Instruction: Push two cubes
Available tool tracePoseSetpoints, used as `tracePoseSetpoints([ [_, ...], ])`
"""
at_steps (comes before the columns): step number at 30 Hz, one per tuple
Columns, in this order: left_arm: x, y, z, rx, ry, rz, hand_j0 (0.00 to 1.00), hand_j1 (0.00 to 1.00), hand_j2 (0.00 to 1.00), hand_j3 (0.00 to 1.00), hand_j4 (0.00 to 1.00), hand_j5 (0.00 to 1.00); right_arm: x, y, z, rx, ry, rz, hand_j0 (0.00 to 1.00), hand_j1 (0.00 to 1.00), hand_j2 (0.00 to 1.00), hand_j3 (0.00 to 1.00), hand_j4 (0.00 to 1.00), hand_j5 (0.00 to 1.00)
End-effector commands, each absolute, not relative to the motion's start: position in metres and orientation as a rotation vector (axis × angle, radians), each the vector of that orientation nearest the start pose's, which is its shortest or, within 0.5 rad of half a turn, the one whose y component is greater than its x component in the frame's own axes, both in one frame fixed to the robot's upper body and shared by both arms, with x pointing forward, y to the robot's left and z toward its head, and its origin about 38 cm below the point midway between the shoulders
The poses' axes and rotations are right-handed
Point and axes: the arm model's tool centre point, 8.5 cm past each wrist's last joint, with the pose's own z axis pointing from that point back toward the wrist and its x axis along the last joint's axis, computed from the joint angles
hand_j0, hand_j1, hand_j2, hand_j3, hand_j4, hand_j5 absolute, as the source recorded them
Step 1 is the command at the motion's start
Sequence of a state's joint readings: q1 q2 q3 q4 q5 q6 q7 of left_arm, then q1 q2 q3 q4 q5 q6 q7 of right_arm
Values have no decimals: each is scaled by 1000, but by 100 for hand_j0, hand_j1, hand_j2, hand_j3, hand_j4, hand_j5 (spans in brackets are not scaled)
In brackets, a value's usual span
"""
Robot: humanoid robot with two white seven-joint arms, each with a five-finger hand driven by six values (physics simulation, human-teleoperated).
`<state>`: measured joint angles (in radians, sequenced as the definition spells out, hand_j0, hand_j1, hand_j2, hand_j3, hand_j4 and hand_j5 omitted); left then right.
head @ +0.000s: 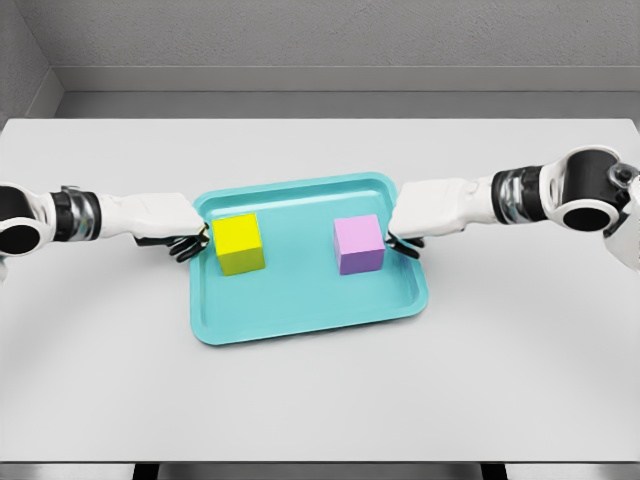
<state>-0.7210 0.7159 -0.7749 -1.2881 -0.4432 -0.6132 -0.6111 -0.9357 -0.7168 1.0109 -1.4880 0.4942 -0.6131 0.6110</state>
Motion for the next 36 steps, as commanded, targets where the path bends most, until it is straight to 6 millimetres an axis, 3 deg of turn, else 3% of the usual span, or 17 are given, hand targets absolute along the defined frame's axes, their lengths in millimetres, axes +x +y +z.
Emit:
tracePoseSetpoints([
  [1,450,277,161,261,-1201,-2213,0,0,0,0,0,0,439,-195,205,349,1472,-3058,16,16,16,16,16,16],
  [11,451,274,163,264,-1210,-2215,0,0,0,0,0,0,440,-187,207,341,1483,-3036,17,17,17,17,17,17],
  [17,452,268,164,257,-1225,-2218,0,0,0,0,0,0,457,-212,205,411,1496,-3115,17,17,17,17,17,17],
  [25,453,246,163,228,-1275,-2223,0,0,0,0,0,0,461,-217,187,379,1463,-3183,17,17,17,17,17,17],
  [28,453,242,162,221,-1282,-2225,0,0,0,0,0,0,459,-206,179,351,1425,-3175,17,17,17,17,17,17],
  [36,453,228,159,194,-1309,-2227,0,0,0,0,0,0,458,-185,181,323,1433,-3134,17,17,17,17,17,17],
])
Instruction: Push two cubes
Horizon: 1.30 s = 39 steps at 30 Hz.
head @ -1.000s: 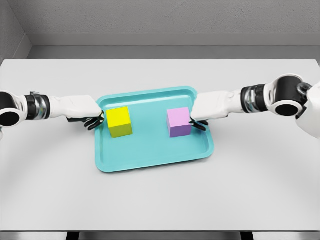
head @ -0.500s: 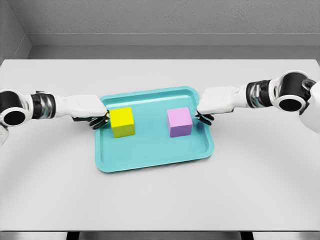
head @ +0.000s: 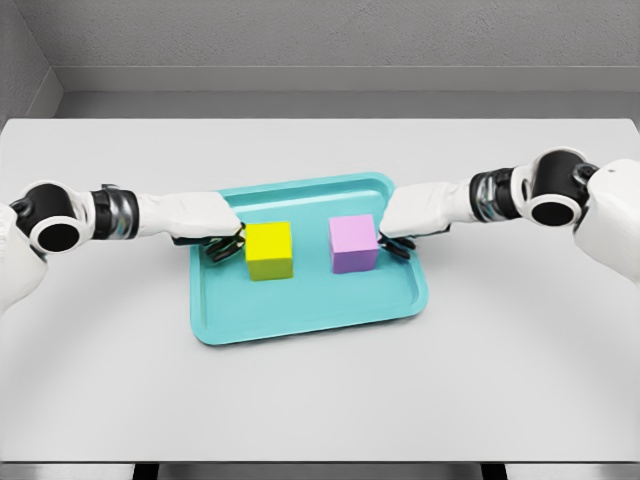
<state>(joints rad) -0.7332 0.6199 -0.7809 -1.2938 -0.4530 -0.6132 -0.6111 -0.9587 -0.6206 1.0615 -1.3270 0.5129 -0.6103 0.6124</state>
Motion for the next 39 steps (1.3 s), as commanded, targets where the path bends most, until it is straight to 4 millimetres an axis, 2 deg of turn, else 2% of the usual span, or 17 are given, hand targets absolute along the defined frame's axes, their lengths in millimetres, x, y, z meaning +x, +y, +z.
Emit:
tracePoseSetpoints([
  [1,453,227,159,193,-1311,-2227,0,0,0,0,0,0,459,-183,182,321,1436,-3129,17,17,17,17,17,17],
  [7,453,226,158,189,-1313,-2225,0,0,0,0,0,0,460,-171,186,318,1443,-3101,17,17,17,17,17,17],
  [10,453,226,158,189,-1310,-2223,0,0,0,0,0,0,462,-177,187,334,1443,-3111,21,21,21,21,21,21],
  [13,454,226,159,193,-1313,-2222,0,0,0,0,0,0,470,-192,183,365,1439,-3163,24,24,24,24,24,24],
  [15,454,218,158,179,-1329,-2224,0,0,0,0,0,0,474,-198,181,374,1437,-3187,27,27,27,27,27,27],
  [21,455,206,153,151,-1347,-2213,0,0,0,0,0,0,487,-191,182,389,1460,-3202,27,27,27,27,27,27],
  [23,456,207,152,150,-1343,-2209,0,0,0,0,0,0,487,-189,183,387,1462,-3198,27,27,27,27,27,27],
  [31,458,210,153,156,-1341,-2198,0,0,0,0,0,0,483,-160,180,325,1479,-3150,27,27,27,27,27,27],
  [35,467,228,158,196,-1321,-2158,0,0,0,0,0,0,484,-157,183,326,1482,-3141,27,27,27,27,27,27],
  [37,468,229,158,198,-1322,-2155,0,0,0,0,0,0,486,-158,187,341,1492,-3137,27,27,27,27,27,27],
  [39,469,232,158,201,-1320,-2146,1,1,1,1,1,1,493,-169,190,375,1515,-3157,28,28,28,28,28,28],
])
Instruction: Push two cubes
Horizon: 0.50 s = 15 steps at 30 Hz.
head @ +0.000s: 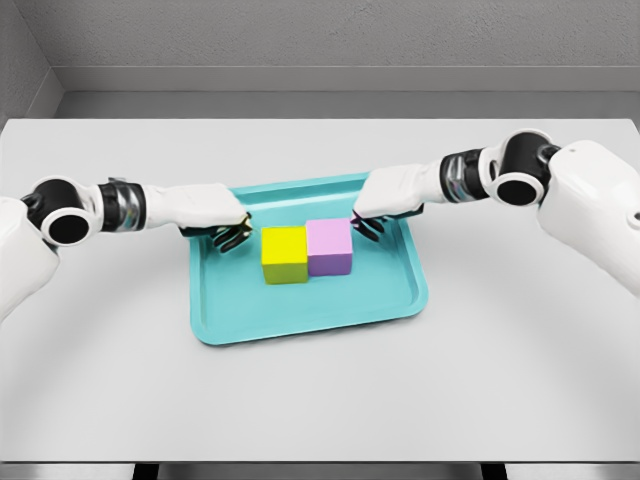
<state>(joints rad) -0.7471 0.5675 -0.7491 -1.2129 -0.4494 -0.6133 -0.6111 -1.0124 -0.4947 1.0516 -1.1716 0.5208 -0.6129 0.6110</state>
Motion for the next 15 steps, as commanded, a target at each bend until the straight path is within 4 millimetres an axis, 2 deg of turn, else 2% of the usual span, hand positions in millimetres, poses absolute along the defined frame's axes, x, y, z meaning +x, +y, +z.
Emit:
tracePoseSetpoints([
  [1,471,234,161,207,-1331,-2128,12,12,12,12,12,12,493,-172,190,380,1511,-3165,32,32,32,32,32,32],
  [3,481,254,170,241,-1350,-2045,29,29,29,29,29,29,496,-180,191,404,1506,-3182,49,49,49,49,49,49],
  [4,482,257,171,238,-1355,-2022,32,32,32,32,32,32,498,-190,194,434,1506,-3193,68,68,68,68,68,68],
  [5,486,265,176,249,-1373,-1980,38,38,38,38,38,38,504,-206,207,502,1556,-3189,79,79,79,79,79,79],
  [6,494,290,184,262,-1405,-1855,63,63,63,63,63,63,511,-234,231,624,1636,-3175,85,85,85,85,85,85],
  [7,505,339,188,295,-1423,-1642,100,100,100,100,100,100,516,-273,262,789,1748,-3143,100,100,100,100,100,100],
  [8,507,369,181,294,-1415,-1512,100,100,100,100,100,100,515,-302,280,896,1823,-3122,100,100,100,100,100,100],
  [9,505,386,172,269,-1412,-1415,100,100,100,100,100,100,513,-327,294,985,1900,-3095,100,100,100,100,100,100],
  [10,504,393,169,268,-1401,-1394,100,100,100,100,100,100,510,-336,298,987,2015,-3055,100,100,100,100,100,100],
  [11,504,397,169,273,-1397,-1388,100,100,100,100,100,100,508,-340,293,959,2067,-3053,100,100,100,100,100,100],
  [14,503,399,168,273,-1393,-1382,100,100,100,100,100,100,502,-318,247,775,1840,-3221,100,100,100,100,100,100],
  [15,503,399,168,273,-1393,-1382,100,100,100,100,100,100,501,-315,243,755,1819,-3233,100,100,100,100,100,100],
])
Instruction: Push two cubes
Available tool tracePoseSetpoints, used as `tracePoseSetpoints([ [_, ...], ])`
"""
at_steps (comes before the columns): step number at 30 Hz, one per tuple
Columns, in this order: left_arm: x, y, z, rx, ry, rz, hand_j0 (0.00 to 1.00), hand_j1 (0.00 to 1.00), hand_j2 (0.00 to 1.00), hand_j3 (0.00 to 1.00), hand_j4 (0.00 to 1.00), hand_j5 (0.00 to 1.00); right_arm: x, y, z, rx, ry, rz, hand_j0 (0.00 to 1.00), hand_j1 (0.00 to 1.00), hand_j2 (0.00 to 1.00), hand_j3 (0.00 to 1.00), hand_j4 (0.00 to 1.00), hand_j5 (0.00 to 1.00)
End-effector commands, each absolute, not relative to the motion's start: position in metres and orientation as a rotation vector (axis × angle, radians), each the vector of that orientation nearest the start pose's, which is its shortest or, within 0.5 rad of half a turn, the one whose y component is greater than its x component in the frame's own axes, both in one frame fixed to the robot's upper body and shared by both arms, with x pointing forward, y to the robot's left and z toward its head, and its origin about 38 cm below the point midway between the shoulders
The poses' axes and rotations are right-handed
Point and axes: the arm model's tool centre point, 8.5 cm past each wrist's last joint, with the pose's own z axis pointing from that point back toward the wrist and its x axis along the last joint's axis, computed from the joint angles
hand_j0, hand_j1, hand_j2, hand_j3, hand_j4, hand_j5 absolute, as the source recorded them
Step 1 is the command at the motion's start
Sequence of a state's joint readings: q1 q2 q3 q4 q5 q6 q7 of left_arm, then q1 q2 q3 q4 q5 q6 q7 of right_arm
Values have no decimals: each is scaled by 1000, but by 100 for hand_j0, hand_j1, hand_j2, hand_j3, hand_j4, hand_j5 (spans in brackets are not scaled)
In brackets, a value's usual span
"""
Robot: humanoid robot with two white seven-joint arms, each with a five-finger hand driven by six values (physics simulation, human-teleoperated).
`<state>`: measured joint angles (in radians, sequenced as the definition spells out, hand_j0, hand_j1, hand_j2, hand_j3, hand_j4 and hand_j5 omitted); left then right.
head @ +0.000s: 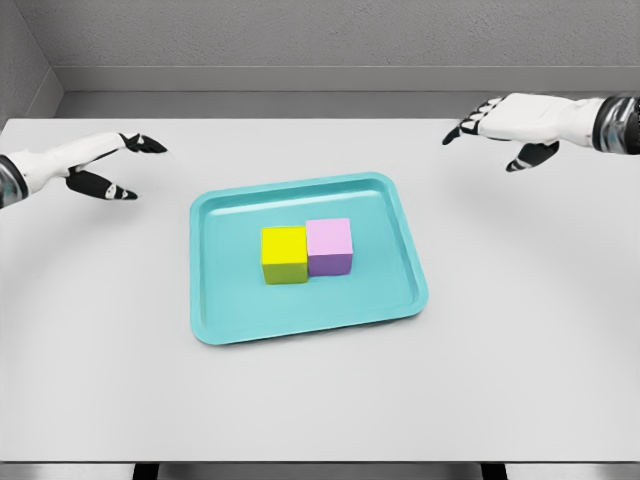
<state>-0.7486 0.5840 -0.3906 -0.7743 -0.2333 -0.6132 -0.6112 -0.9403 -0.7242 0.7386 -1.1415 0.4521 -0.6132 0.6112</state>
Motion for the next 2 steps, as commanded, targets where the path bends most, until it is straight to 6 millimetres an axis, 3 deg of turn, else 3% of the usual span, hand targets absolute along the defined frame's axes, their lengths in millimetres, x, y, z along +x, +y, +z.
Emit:
tracePoseSetpoints([
  [1,503,399,168,274,-1394,-1381,100,100,100,100,100,100,501,-315,243,-500,-1201,2133,100,100,100,100,100,100],
  [2,503,399,168,273,-1393,-1382,100,100,100,100,100,100,501,-315,243,-499,-1200,2135,100,100,100,100,100,100],
])
